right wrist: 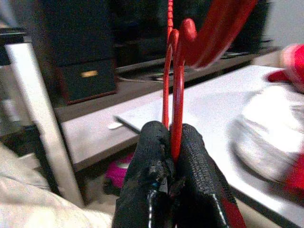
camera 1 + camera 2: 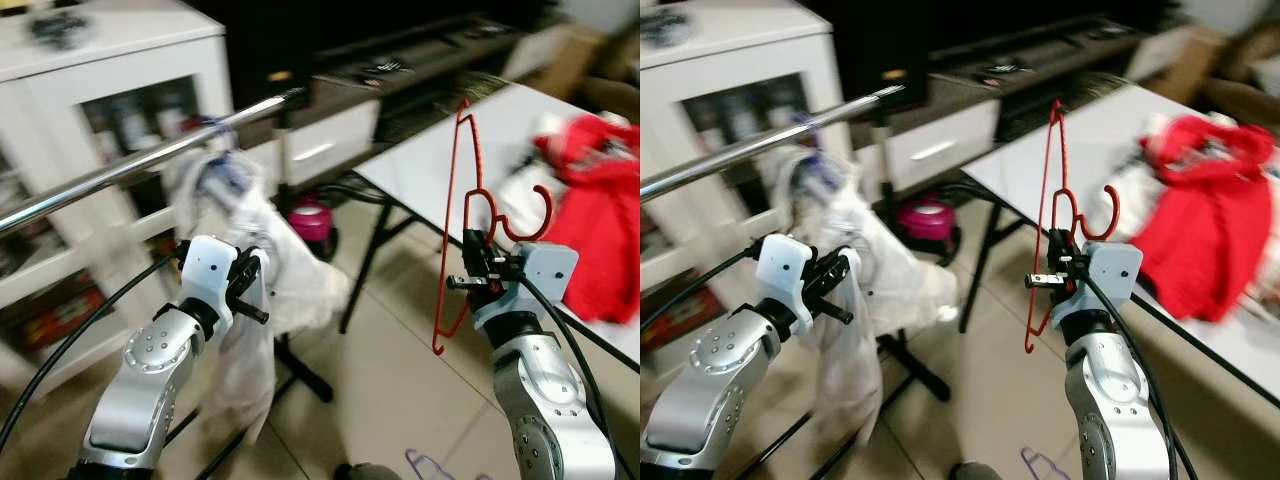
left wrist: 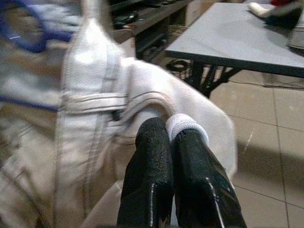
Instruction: Hang hanger
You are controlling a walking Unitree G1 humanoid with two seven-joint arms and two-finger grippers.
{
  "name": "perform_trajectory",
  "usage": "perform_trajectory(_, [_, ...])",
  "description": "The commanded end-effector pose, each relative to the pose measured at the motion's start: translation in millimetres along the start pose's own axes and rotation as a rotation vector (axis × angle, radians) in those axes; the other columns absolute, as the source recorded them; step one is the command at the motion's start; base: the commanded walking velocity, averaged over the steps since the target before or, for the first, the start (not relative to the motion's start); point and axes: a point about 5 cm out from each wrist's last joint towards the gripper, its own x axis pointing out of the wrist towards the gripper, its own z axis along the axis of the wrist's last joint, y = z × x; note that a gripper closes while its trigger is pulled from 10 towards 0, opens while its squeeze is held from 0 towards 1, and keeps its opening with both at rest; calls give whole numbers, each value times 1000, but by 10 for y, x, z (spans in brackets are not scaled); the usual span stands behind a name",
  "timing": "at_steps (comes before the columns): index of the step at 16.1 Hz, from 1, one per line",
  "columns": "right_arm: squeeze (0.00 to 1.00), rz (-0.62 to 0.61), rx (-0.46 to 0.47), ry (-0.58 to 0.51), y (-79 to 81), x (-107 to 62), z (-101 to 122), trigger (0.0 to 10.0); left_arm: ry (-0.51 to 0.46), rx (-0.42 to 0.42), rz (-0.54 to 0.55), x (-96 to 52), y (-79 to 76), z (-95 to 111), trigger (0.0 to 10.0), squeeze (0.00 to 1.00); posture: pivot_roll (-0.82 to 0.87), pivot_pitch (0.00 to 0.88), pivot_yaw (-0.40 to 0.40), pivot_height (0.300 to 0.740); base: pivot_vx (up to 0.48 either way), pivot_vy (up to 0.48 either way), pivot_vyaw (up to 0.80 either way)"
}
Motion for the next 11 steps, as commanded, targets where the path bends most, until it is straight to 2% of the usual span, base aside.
perform_trajectory(1, [0,-1,-33,-15,0,-11,50,10000,-38,22,1,23,-11,80,10000,0,-85,0,-6,740,0,0,-800])
perform_trajectory(4, [0,-4,-31,-8,14,8,35,10000,-33,20,-6,-7,-30,58,10000,0,-77,0,-12,740,0,0,-800])
perform_trajectory(6, [0,1,-39,32,48,14,-16,10000,-34,27,15,-22,13,47,10000,0,-77,0,-16,740,0,0,-800])
perform_trajectory(11, [0,-22,-62,52,16,48,-38,10000,-48,13,33,-10,50,63,10000,0,-80,0,-15,740,0,0,-800])
